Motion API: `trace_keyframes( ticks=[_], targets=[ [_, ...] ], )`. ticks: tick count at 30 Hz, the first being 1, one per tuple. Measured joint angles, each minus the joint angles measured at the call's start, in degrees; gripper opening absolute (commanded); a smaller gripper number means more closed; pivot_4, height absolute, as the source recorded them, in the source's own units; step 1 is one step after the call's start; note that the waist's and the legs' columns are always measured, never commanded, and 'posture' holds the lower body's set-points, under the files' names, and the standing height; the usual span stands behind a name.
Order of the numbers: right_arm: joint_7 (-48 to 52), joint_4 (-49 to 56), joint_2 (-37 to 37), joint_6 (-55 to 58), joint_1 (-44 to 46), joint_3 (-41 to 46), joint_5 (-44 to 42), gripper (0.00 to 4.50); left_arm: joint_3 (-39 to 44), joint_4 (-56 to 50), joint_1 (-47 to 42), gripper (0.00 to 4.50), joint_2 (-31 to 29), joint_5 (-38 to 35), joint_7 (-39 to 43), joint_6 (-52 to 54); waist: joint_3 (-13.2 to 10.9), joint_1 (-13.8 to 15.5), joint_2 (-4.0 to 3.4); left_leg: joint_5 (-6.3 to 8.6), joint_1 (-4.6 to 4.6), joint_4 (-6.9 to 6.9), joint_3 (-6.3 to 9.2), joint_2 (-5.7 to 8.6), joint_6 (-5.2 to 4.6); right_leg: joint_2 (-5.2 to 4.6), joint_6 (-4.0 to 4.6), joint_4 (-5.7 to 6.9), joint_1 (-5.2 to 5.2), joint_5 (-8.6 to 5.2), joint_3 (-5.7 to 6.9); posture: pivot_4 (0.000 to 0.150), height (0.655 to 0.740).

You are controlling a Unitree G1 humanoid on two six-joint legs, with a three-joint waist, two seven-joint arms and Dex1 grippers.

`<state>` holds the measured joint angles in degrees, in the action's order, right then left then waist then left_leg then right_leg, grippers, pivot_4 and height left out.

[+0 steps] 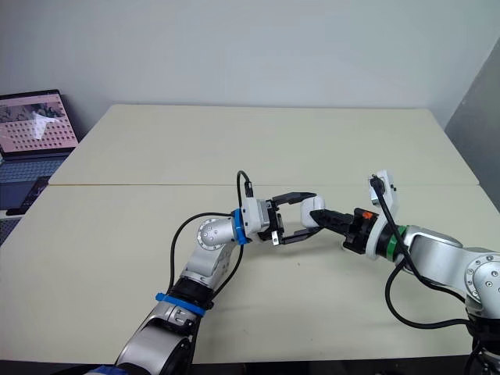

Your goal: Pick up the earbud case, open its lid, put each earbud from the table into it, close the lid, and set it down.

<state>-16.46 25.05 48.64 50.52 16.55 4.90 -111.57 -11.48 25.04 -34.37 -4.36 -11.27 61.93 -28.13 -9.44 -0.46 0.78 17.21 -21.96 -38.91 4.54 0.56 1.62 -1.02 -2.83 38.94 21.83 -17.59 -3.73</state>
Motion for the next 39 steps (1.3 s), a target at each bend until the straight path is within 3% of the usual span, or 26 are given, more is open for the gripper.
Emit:
trace_keyframes(
  ticks=[4,9,15,21,29,36,39],
  targets=[
    [-0.07,-0.08,0.00,-0.11,0.00,-0.12,0.00,0.76,0.00,0.02,0.00,2.91,0.03,-0.10,0.13,0.53,0.00,0.00,0.00,0.00,0.00,0.00,0.01,0.00,0.00,0.00,0.00,0.00,0.00,0.00,0.01,0.150,0.7400],
    [0.15,-0.17,-0.25,-0.12,0.00,-0.57,0.02,0.76,-0.53,-0.23,0.11,4.44,-0.04,-1.58,1.27,4.43,0.00,0.00,0.00,0.00,-0.02,0.00,0.02,0.00,0.00,0.00,0.00,-0.01,0.01,0.00,0.02,0.150,0.7400],
    [4.99,-0.50,2.25,1.70,0.11,-0.34,1.64,0.76,-1.14,-4.43,0.09,4.44,-5.36,-6.75,8.59,15.94,0.00,-0.11,0.00,0.00,0.00,0.01,0.02,-0.04,0.00,0.14,0.00,0.02,0.03,0.00,0.03,0.150,0.7400],
    [19.48,-2.28,7.55,8.39,3.69,-1.70,13.08,0.76,-1.55,-4.45,-7.00,4.44,-12.75,-12.19,20.13,34.05,-0.01,-0.52,-0.01,0.00,-0.05,0.03,0.04,-0.03,-0.01,0.33,0.00,-0.05,0.07,0.00,0.07,0.150,0.7400],
    [33.28,-2.54,7.88,14.13,8.47,-5.93,25.14,0.76,-4.33,-2.74,-10.79,4.44,-13.50,-12.65,27.79,47.18,-0.02,-0.68,0.00,0.00,-0.25,0.03,0.03,-0.06,-0.01,0.32,0.00,-0.01,0.29,0.00,0.05,0.150,0.7400],
    [37.97,-0.11,7.52,16.53,10.82,-6.53,29.60,0.76,-6.39,-2.28,-11.57,4.44,-13.61,-11.28,29.87,50.26,-0.01,-0.71,0.00,0.00,-0.49,0.00,0.09,-0.06,0.00,0.06,0.01,0.00,0.49,0.00,0.10,0.150,0.7400],
    [39.22,0.67,7.32,17.41,11.59,-6.72,31.64,0.76,-6.54,-2.15,-12.27,3.82,-13.61,-11.15,29.91,50.61,-0.01,-0.71,0.00,0.00,-0.51,-0.01,0.11,-0.05,0.00,0.05,0.01,-0.01,0.49,0.00,0.12,0.150,0.7400]
  ],
)
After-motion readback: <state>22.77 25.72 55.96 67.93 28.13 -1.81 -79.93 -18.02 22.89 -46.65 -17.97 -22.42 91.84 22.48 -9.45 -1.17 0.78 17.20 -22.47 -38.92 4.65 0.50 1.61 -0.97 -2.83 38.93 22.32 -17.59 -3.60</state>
